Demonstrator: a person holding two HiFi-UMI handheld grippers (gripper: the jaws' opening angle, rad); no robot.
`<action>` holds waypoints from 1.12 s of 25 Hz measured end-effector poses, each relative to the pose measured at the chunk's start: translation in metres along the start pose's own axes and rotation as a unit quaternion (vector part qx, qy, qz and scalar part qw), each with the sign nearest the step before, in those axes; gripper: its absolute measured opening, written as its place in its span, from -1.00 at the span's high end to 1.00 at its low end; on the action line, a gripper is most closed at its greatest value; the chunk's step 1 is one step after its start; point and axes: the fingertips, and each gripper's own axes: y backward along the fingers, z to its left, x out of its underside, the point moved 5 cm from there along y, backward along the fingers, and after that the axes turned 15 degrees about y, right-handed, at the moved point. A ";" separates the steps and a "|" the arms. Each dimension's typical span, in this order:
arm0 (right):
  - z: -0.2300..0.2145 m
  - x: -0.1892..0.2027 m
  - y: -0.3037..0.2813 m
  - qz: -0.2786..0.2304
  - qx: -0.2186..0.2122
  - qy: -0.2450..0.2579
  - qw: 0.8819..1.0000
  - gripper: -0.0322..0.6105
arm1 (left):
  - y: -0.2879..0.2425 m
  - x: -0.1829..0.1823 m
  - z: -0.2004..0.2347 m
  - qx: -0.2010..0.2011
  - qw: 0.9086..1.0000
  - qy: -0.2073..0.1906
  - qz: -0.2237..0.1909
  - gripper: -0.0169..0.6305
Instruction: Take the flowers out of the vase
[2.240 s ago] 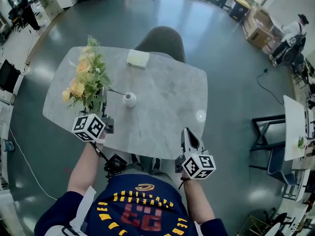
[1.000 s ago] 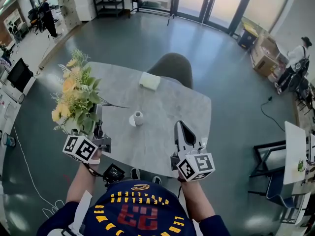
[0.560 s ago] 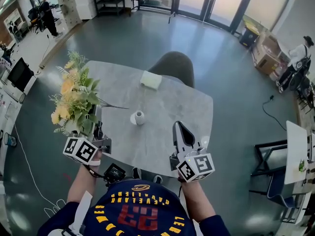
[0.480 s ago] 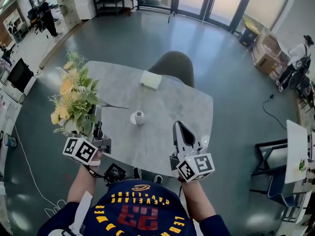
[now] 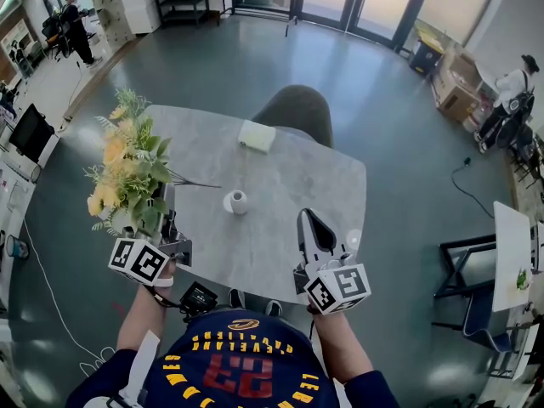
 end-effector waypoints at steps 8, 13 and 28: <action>0.006 -0.002 -0.001 0.000 0.000 0.005 1.000 0.87 | 0.001 0.003 0.006 0.001 1.000 0.004 0.008 0.90; 0.007 -0.003 0.002 0.000 -0.001 0.004 1.000 0.87 | 0.002 0.002 0.003 0.003 1.000 0.001 0.007 0.90; 0.007 -0.004 0.005 0.007 0.004 0.006 1.000 0.87 | 0.001 0.002 0.002 0.007 1.000 0.001 0.012 0.90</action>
